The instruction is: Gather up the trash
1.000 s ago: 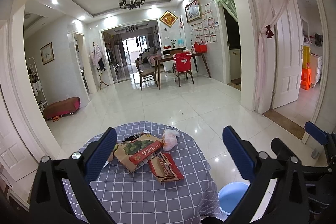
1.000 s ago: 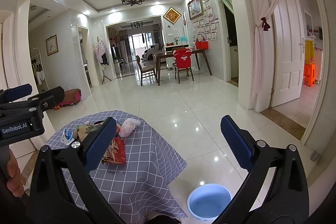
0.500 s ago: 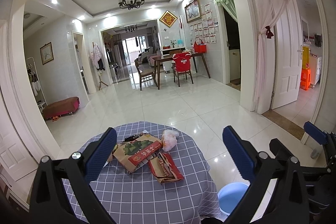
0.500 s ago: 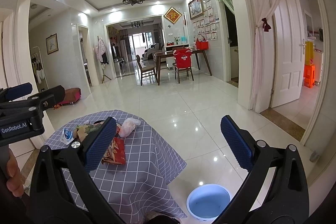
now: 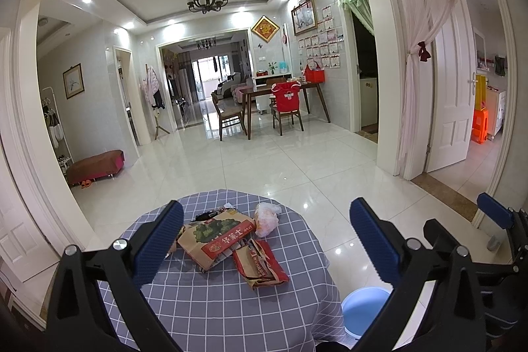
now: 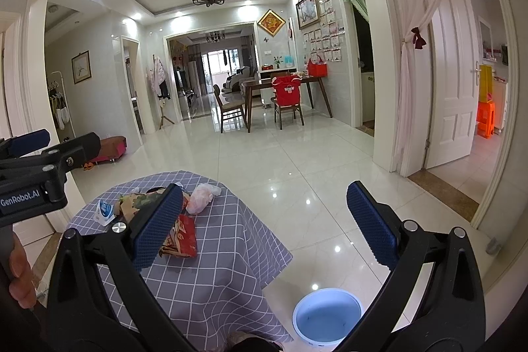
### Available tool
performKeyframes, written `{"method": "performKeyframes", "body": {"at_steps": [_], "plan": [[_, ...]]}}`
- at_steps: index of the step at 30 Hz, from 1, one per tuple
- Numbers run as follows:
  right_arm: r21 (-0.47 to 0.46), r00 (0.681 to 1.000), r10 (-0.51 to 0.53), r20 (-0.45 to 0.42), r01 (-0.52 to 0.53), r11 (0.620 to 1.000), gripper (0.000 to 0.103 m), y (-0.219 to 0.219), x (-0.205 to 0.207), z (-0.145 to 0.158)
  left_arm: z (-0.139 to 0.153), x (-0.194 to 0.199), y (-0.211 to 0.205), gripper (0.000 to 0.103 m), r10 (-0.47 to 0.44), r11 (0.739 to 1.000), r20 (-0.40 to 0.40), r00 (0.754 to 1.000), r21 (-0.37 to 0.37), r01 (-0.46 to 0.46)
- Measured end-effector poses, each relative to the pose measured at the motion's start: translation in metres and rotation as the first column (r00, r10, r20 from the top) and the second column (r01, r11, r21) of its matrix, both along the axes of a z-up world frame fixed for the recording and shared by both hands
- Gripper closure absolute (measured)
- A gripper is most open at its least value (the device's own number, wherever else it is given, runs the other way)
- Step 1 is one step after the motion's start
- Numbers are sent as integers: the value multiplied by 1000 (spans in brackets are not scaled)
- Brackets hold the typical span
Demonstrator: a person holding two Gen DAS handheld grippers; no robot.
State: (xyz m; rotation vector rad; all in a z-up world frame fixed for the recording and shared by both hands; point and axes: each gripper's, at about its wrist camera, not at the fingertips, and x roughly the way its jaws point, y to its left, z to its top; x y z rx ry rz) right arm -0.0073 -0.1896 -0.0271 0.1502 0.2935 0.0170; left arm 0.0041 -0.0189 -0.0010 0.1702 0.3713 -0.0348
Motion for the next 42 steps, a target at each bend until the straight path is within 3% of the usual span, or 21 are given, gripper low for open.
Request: {"method": "performKeyframes", "body": {"at_steps": [42], "plan": [[-12,1000,15,-23,-15,1000,6,16,4,-9,-5,7,-1,4,-1,1000,-12,1000,-12,1]]}}
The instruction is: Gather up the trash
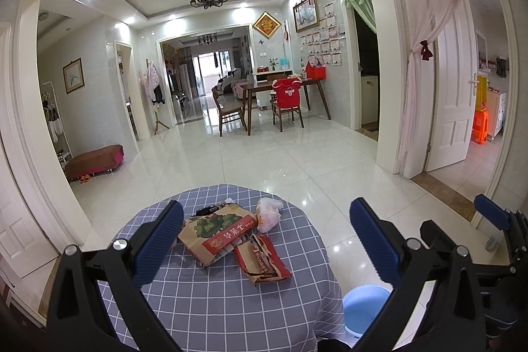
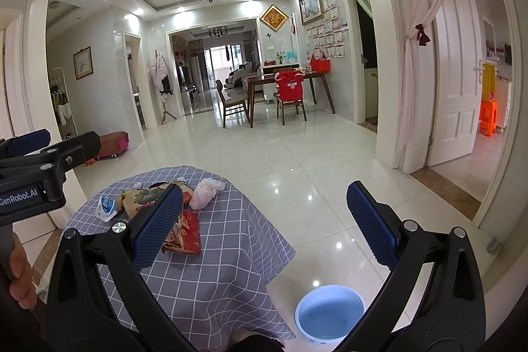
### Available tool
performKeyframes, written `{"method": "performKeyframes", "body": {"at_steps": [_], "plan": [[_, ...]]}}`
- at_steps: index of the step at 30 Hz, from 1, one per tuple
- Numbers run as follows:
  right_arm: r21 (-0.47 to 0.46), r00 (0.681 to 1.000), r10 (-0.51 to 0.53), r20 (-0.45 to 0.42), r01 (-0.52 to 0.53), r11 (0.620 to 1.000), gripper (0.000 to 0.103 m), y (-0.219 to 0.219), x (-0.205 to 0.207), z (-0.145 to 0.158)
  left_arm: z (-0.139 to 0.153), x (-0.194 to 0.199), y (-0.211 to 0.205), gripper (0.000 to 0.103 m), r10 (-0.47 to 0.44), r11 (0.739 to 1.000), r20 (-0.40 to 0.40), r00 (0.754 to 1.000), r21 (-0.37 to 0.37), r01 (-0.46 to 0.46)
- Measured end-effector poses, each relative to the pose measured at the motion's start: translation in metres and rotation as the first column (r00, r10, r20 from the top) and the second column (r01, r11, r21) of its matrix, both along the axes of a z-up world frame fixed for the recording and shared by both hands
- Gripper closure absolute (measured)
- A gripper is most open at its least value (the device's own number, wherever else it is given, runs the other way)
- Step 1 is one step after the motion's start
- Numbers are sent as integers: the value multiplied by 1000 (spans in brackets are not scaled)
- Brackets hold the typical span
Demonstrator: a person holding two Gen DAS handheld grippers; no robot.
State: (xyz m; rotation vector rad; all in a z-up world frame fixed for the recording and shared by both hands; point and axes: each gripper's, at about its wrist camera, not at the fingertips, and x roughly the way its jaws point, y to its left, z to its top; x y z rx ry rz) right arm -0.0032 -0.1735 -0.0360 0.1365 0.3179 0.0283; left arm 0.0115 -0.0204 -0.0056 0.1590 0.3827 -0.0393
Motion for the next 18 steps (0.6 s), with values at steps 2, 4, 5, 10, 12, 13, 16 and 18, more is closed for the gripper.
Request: {"method": "performKeyframes", "body": {"at_steps": [2,4,5,10,12,13,16,18], "plan": [[1,1000,5,-4,-5,1000,6,1,2,1,-3,2,-2,4,3,1000,-5,1000,-3,-3],[-1,1000,8,-7,-8,1000,6,4,4,0,-8,2,10,4,5,1000,-10,1000,-9,-5],[0,1000,9,-8,-9,1000,6,4,6,2,-9,3,10,4,7,1000,-12,1000,-10,-7],[1,1000,20,-21,-20,1000,6,13,15,-1,-8,9,27,4,15,1000,-29,999,-20,-15],[1,999,26,-34,-26,1000,6,16,23,-4,-11,13,31,4,21,999,-39,999,-24,-22],[3,999,30,-42,-30,1000,6,19,26,-6,-12,16,35,4,24,999,-45,999,-26,-25],[13,996,50,-69,-50,999,6,23,40,-12,-19,26,48,4,34,999,-67,997,-33,-36],[20,992,66,-104,-64,998,6,31,53,-21,-27,37,60,4,42,998,-94,995,-40,-46]]}}
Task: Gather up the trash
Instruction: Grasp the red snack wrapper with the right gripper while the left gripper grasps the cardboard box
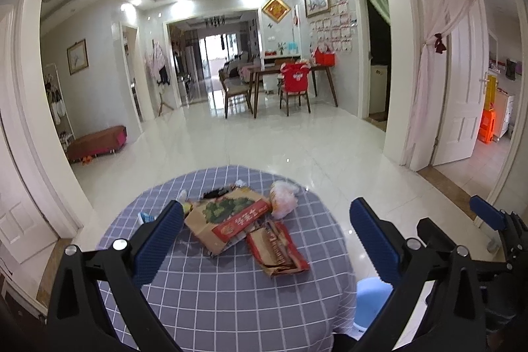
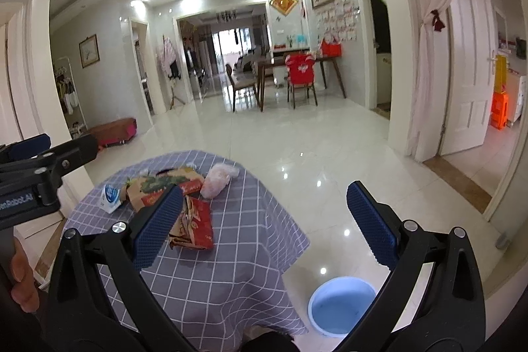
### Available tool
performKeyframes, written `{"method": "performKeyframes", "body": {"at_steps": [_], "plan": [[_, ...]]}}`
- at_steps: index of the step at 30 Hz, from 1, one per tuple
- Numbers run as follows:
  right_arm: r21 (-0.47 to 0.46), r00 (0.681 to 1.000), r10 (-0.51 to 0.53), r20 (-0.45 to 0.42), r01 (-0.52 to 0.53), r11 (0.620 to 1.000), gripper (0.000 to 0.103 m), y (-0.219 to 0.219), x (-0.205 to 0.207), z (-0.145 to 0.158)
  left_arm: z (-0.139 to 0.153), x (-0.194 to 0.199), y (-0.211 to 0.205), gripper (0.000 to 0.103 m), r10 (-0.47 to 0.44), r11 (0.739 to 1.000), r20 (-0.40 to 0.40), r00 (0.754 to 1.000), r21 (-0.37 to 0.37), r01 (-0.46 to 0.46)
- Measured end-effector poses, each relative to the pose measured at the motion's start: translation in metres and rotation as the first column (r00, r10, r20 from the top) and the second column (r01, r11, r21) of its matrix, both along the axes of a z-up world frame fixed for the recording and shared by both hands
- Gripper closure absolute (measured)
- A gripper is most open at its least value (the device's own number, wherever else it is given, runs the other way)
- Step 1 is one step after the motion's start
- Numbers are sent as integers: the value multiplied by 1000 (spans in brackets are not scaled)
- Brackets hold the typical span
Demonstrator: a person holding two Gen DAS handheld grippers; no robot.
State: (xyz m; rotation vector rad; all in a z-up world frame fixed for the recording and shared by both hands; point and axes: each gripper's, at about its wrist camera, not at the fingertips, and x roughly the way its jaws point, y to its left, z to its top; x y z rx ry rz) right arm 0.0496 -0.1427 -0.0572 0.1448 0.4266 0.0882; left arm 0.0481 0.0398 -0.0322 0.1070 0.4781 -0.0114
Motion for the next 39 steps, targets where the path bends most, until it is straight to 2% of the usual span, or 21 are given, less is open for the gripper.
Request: {"method": "performKeyframes", "body": {"at_steps": [5,10,15,19,25,26,27,28,29,30,32,33,35,36,37,39], "plan": [[22,995,49,-88,-47,999,6,21,34,-26,-37,36,54,4,69,995,-131,989,-65,-78],[56,974,123,-189,-114,992,6,51,72,-62,-78,68,111,4,96,974,-272,957,-171,-146],[79,942,201,-267,-186,979,6,86,114,-93,-111,87,137,4,105,966,-338,935,-190,-177],[73,916,252,-313,-241,968,6,115,146,-116,-126,100,141,4,97,966,-367,925,-191,-177],[178,885,313,-346,-265,948,7,117,179,-140,-136,121,144,4,62,969,-367,928,-202,-144],[195,878,330,-347,-277,941,13,116,184,-145,-136,125,142,4,52,970,-367,929,-201,-134],[221,870,352,-346,-289,931,35,114,186,-147,-137,128,140,4,48,972,-366,929,-198,-128],[255,869,363,-337,-287,923,46,109,188,-149,-138,134,139,4,37,972,-369,929,-201,-118],[267,867,371,-332,-290,919,51,107,188,-149,-140,140,138,4,22,970,-379,925,-215,-111],[284,865,392,-314,-308,908,62,104,188,-147,-142,145,138,4,8,965,-387,922,-239,-108],[257,881,368,-296,-298,919,69,101,185,-143,-144,155,138,4,-14,952,-392,920,-286,-107],[260,889,361,-281,-291,921,70,98,183,-140,-144,159,136,4,-9,954,-385,923,-281,-108],[275,897,351,-268,-278,920,73,89,180,-136,-143,166,125,5,13,977,-363,932,-193,-89],[275,904,341,-257,-270,923,74,84,180,-135,-142,169,114,5,21,994,-350,937,-96,-58],[274,909,334,-251,-264,925,75,80,180,-133,-142,171,108,5,26,999,-341,940,-29,-38],[284,915,320,-244,-248,926,77,75,183,-132,-145,173,94,5,34,991,-318,947,131,8]]}}
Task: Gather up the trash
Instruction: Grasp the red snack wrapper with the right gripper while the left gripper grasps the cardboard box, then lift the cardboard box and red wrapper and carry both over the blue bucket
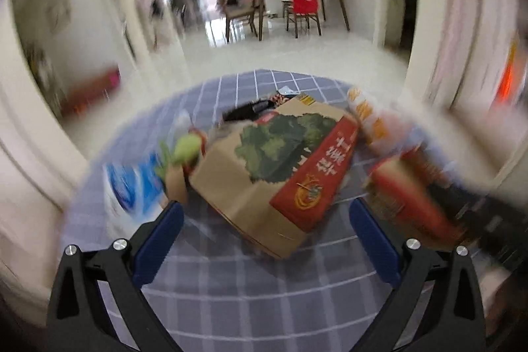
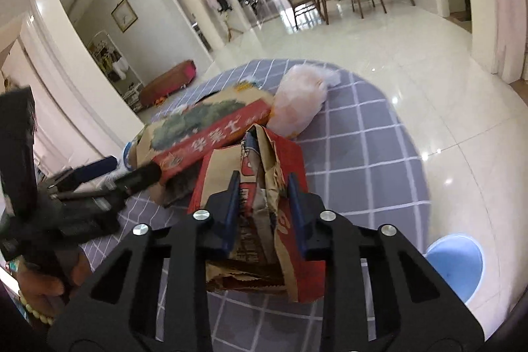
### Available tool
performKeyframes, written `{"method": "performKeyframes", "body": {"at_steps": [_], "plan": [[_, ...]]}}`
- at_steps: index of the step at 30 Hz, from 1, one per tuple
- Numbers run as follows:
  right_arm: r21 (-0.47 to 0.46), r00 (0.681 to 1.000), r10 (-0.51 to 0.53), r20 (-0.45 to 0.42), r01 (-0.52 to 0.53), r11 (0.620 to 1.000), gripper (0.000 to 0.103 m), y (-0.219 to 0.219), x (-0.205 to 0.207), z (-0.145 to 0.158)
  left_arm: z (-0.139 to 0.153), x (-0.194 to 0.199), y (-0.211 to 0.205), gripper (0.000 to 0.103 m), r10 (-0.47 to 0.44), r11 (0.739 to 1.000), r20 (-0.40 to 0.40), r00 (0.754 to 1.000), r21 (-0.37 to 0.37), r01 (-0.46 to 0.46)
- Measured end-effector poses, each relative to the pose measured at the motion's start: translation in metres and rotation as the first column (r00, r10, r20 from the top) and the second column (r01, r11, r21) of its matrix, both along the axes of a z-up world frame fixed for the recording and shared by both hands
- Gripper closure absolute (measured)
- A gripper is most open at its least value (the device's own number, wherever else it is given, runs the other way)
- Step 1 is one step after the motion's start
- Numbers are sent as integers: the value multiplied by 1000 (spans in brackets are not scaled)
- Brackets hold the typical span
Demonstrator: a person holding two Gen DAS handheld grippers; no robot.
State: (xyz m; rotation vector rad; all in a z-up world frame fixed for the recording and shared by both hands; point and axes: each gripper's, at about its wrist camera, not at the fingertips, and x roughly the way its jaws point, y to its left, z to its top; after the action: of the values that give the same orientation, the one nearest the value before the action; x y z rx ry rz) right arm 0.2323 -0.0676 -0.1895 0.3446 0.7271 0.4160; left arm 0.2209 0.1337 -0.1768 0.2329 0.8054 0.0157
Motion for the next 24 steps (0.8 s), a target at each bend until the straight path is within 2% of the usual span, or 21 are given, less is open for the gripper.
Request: {"method": "performKeyframes", "body": {"at_steps": [2,5,11,13,14,15,16,19,20,24], "plan": [[5,1000,-19,3,19,1000,77,-5,1,1,-6,0,-9,5,-61,991,-3,998,115,61],[21,1000,-26,0,26,999,77,1,2,1,-16,5,-17,5,-86,967,-13,996,238,87],[13,1000,-29,8,29,999,77,1,0,0,-25,18,-30,5,-82,929,4,997,361,75],[13,1000,-29,9,29,1000,77,0,0,0,-28,19,-36,9,-80,915,13,997,397,68],[13,1000,-29,10,29,1000,77,0,1,0,-30,19,-38,26,-84,914,4,996,399,75],[13,999,-31,10,31,999,77,0,2,0,-31,20,-39,50,-78,916,-8,997,394,75],[13,999,-32,11,32,999,77,0,-1,1,-33,21,-39,56,-56,915,-15,998,399,58],[4,999,-31,14,31,1000,77,3,-3,3,-32,19,-36,65,-47,913,1,999,406,42],[0,999,-31,16,31,1000,77,4,-4,4,-28,16,-33,73,-39,916,16,999,400,30],[-10,999,-22,25,22,1000,79,9,-8,6,-3,9,-12,89,37,946,96,995,319,-66]]}}
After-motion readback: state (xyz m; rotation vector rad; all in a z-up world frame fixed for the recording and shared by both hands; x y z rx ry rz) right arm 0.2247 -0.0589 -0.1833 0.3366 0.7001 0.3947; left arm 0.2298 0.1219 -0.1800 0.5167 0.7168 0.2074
